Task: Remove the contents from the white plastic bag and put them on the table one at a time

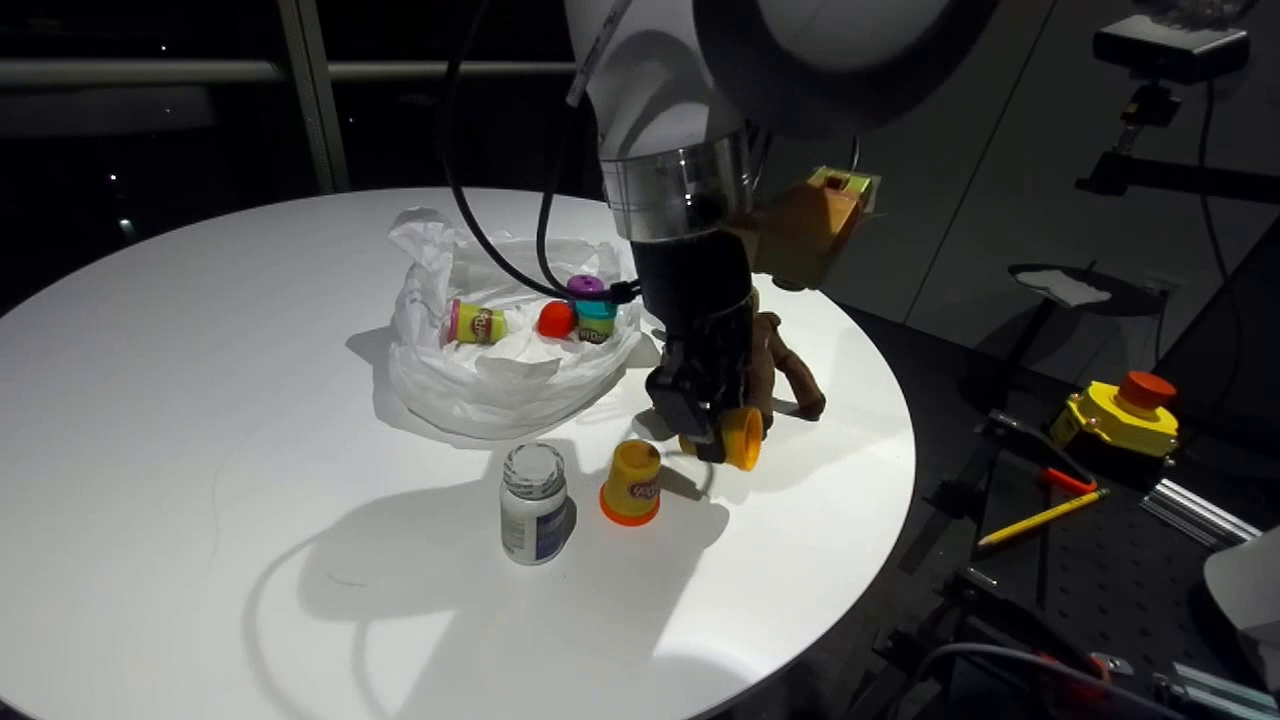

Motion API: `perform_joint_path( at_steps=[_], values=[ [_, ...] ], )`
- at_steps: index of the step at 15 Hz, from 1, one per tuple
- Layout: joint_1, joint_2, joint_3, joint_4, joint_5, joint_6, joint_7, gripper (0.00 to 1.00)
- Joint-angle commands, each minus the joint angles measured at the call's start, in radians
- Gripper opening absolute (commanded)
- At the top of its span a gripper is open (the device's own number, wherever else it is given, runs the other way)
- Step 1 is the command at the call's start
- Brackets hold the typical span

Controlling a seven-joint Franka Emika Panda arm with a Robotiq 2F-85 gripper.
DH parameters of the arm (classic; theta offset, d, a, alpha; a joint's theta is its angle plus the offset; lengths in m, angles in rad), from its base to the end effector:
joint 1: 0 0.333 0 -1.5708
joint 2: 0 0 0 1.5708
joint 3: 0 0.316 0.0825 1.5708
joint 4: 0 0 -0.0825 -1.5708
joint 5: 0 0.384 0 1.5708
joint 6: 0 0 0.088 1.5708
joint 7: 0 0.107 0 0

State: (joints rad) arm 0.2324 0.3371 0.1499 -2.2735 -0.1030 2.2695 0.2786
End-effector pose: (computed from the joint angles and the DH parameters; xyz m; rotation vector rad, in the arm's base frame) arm 0.4598 0.1854 0.1862 2.9685 0.2730 -0.4689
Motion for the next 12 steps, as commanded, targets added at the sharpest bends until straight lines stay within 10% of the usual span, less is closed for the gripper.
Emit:
perform_joint_path(
  at_steps=[1,4,5,12],
  values=[
    [0.006,-0.021,-0.005,-0.067,0.012,0.109,0.010,0.21],
    [0.008,-0.016,-0.015,-0.093,0.006,0.167,0.020,0.21],
    [0.009,-0.017,-0.019,-0.100,0.003,0.182,0.025,0.57],
    [0.007,-0.055,-0.043,-0.093,0.014,0.289,0.058,1.00]
  ],
)
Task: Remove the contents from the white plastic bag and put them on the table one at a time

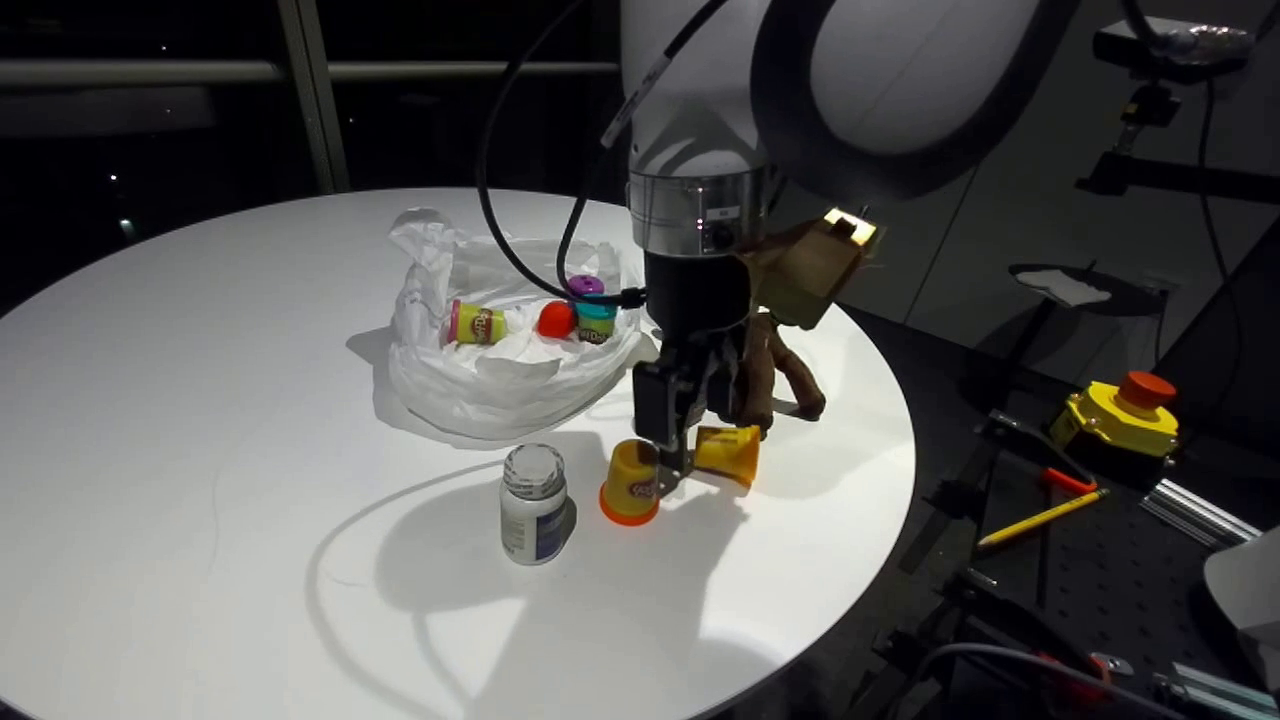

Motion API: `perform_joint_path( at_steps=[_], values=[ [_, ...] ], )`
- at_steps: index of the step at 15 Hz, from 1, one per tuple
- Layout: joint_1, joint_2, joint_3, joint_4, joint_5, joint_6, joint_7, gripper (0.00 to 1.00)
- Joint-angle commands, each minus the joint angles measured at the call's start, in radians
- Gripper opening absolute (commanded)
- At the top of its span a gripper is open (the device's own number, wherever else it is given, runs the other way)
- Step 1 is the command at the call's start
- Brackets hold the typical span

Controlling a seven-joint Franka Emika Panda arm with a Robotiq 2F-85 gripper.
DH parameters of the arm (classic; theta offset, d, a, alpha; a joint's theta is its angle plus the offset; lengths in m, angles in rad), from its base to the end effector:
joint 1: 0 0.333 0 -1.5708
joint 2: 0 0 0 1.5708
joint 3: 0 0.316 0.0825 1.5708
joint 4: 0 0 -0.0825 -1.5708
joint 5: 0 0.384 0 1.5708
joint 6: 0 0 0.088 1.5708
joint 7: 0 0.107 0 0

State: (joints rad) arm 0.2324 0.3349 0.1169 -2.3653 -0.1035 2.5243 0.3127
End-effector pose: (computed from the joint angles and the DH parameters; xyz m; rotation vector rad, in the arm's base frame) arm 0.4578 0.1710 0.1728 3.0575 0.1884 -0.2427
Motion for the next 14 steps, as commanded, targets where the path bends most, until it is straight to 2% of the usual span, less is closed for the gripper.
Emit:
perform_joint_path(
  at_steps=[1,2,6,11,14],
  values=[
    [0.004,-0.076,-0.005,0.014,0.028,0.017,0.019,1.00],
    [0.006,-0.095,-0.004,0.029,0.030,0.001,0.025,1.00],
    [-0.003,-0.117,-0.006,0.206,0.047,-0.196,0.056,1.00],
    [-0.008,0.043,-0.038,0.485,0.018,-0.363,0.106,1.00],
    [0.003,0.168,-0.058,0.593,-0.024,-0.327,0.071,1.00]
  ],
)
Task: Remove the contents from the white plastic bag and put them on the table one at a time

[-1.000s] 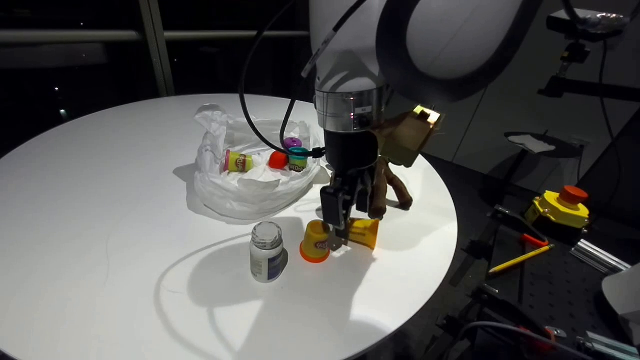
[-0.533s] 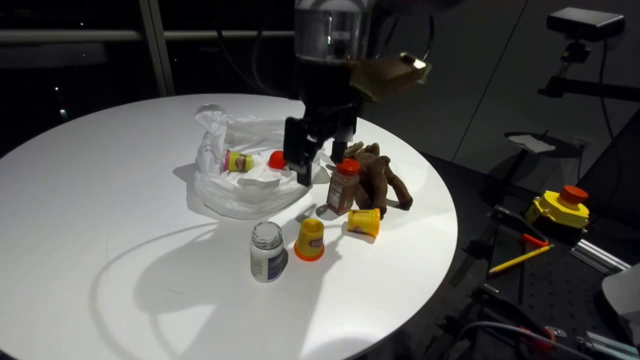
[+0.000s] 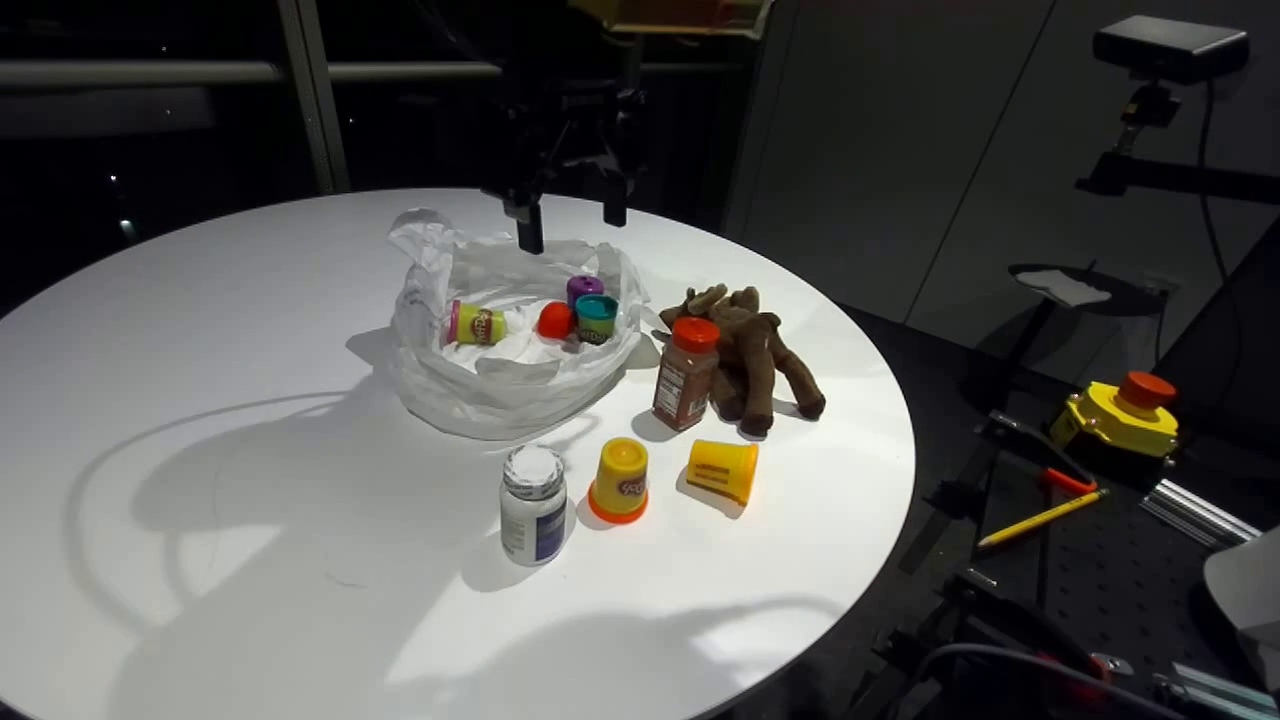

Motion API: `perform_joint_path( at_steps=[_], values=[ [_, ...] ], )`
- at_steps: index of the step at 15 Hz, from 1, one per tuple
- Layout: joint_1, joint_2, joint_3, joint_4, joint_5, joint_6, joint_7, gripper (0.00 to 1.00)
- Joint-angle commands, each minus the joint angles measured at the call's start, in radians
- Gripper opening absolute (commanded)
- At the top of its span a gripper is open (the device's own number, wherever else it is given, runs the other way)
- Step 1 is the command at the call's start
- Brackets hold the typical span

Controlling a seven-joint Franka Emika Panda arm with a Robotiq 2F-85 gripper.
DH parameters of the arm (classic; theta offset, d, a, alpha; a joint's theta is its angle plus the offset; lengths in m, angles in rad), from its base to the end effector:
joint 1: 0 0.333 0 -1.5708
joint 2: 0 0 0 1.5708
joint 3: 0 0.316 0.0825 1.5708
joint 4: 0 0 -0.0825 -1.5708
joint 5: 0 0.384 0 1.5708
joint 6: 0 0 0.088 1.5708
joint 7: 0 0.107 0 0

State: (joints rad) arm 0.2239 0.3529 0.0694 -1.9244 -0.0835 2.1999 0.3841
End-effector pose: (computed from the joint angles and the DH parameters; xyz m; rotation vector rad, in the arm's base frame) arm 0.5871 0.1723 0.3015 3.0752 -0.0653 -0.0891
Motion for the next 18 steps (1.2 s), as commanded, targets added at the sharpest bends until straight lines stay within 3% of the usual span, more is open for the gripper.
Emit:
perform_joint_path(
  at_steps=[1,9,14,18],
  values=[
    [0.016,0.189,-0.013,0.191,-0.054,-0.001,-0.017,1.00],
    [0.047,0.445,-0.051,0.505,-0.205,0.003,-0.217,1.00],
    [-0.015,0.516,-0.021,0.619,-0.168,-0.037,-0.432,1.00],
    [-0.075,0.516,0.033,0.628,-0.120,-0.112,-0.633,1.00]
  ],
)
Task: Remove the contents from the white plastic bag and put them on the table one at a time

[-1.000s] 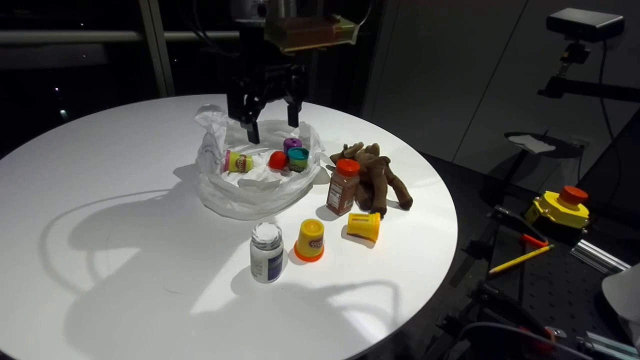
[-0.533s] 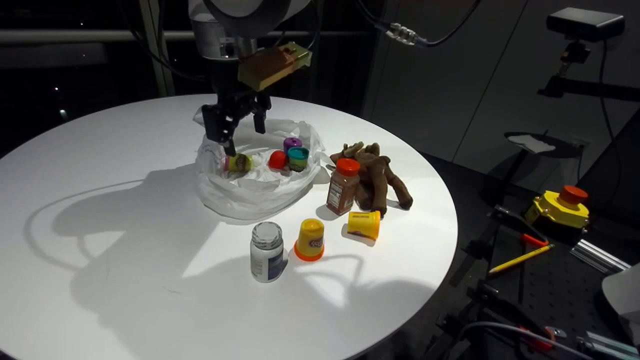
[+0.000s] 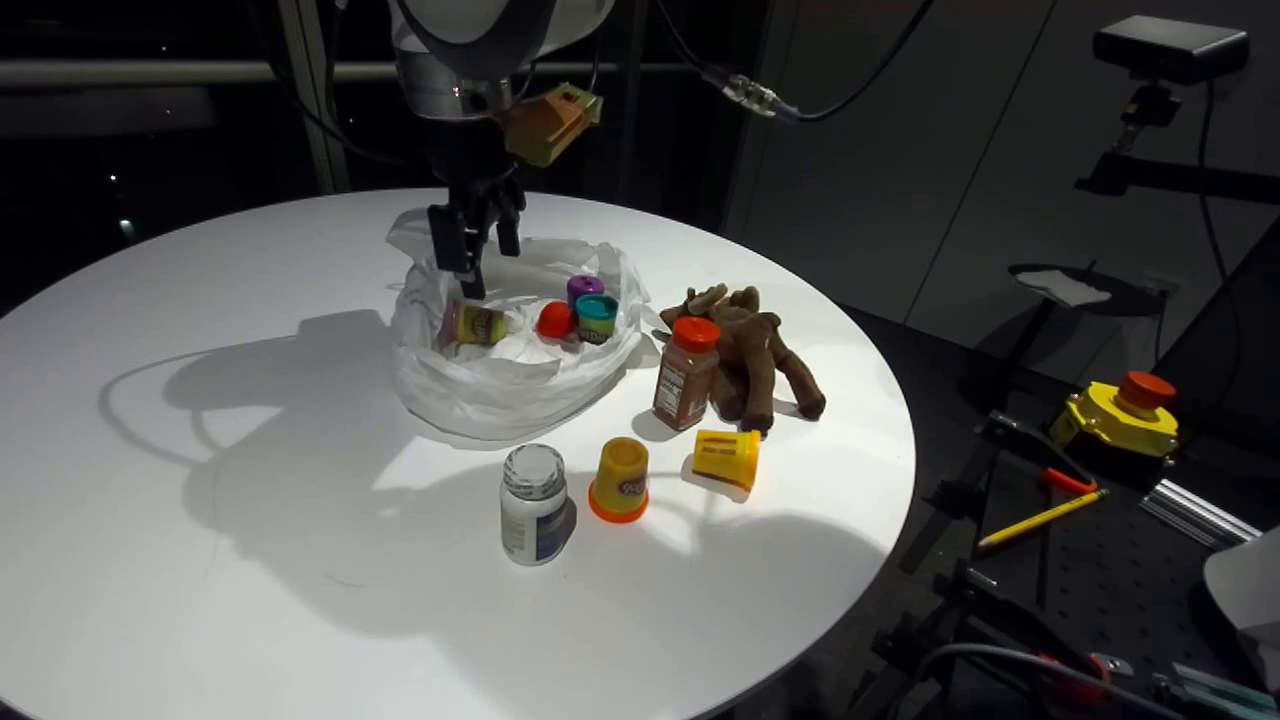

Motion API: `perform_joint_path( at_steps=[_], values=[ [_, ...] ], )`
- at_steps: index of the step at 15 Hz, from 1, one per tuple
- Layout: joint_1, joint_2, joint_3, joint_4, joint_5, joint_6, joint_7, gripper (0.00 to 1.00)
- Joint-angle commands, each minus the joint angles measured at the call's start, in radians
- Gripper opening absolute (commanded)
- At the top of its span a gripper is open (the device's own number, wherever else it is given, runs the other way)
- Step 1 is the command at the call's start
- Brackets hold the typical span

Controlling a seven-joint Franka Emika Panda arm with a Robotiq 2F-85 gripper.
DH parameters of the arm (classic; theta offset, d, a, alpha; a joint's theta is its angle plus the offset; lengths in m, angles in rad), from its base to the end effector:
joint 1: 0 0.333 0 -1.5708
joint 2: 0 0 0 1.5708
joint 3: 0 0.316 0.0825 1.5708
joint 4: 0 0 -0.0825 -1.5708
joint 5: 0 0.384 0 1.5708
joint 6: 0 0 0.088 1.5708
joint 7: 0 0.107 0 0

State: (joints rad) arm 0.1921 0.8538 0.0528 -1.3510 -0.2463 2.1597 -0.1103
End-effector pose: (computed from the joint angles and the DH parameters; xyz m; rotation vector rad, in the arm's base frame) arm 0.7168 0.1605 0.2078 2.8920 0.7070 -0.0475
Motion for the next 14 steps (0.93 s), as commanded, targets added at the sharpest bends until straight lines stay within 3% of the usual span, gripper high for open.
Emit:
perform_joint_path(
  at_steps=[1,5,14],
  values=[
    [-0.055,0.013,0.063,0.054,0.054,-0.085,-0.180,1.00],
    [-0.066,0.035,0.079,0.068,0.073,-0.101,-0.241,1.00],
    [-0.011,0.143,0.060,0.144,0.054,-0.063,-0.186,1.00]
  ],
)
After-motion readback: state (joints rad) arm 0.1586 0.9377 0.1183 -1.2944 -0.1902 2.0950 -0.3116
